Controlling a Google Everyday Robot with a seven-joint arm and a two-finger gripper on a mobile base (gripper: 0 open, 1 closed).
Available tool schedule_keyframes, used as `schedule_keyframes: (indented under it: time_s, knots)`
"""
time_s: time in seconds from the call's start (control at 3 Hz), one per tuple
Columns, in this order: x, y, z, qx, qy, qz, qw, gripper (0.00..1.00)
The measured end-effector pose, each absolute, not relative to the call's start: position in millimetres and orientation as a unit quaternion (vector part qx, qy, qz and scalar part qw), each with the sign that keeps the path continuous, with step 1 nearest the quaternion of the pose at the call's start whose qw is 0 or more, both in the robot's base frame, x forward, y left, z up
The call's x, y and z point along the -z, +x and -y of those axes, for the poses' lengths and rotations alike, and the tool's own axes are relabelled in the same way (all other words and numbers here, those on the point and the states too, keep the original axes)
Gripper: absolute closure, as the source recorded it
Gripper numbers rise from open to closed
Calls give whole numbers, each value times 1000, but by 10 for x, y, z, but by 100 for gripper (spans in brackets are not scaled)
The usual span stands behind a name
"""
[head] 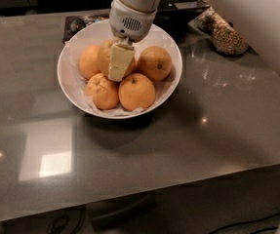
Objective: Pick orange from white bowl
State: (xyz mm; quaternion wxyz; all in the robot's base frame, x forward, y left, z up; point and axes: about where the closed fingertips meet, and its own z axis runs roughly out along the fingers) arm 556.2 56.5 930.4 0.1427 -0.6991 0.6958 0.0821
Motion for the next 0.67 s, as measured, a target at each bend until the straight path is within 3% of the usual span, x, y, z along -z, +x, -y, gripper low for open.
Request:
schedule_keyframes:
  time_s: [0.67]
  knots:
    - [-9506,5459,-568,-83,-703,-686,169,100]
